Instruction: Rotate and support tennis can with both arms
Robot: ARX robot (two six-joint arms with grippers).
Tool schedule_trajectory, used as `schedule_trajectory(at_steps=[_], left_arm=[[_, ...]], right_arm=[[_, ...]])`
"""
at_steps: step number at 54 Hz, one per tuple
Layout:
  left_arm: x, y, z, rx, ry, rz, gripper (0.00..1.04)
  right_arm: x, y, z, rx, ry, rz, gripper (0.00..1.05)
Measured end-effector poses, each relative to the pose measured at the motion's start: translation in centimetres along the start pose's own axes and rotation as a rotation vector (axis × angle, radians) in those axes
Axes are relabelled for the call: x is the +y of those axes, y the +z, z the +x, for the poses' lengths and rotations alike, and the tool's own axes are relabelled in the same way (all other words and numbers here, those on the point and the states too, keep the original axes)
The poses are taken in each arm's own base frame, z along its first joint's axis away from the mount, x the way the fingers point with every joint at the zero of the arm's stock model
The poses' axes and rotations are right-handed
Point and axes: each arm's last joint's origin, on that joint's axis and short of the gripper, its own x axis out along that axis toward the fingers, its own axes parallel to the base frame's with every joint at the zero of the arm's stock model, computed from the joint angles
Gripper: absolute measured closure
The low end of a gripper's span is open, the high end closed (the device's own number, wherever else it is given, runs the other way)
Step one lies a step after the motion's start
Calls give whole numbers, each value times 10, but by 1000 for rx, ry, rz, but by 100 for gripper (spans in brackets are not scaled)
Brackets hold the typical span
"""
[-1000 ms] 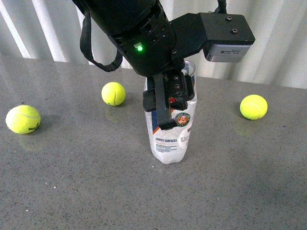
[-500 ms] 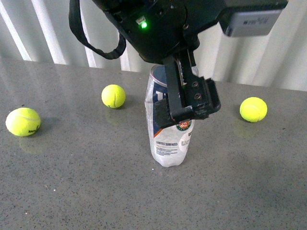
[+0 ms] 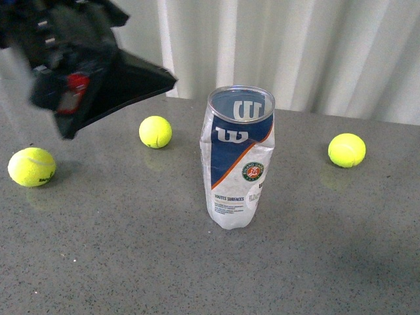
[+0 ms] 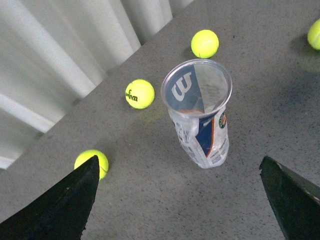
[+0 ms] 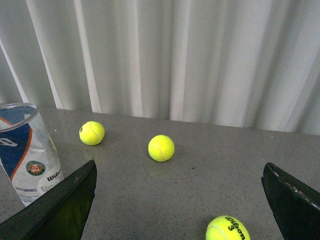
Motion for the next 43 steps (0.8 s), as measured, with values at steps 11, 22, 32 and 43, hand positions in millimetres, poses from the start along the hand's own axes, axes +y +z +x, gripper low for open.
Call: schedule_trajectory(at_steps=[11, 22, 32, 43], left_arm=[[-11, -61, -51, -24, 82, -202, 7], [-40, -102, -70, -73, 681, -432, 31], [-69, -113, -90, -196, 811, -524, 62], [-80, -113, -99, -205, 807, -548, 96]], right_arm=[[0, 0, 0, 0, 0, 0, 7], [0, 0, 0, 0, 0, 0, 7], [0, 0, 0, 0, 0, 0, 7], [0, 0, 0, 0, 0, 0, 7]])
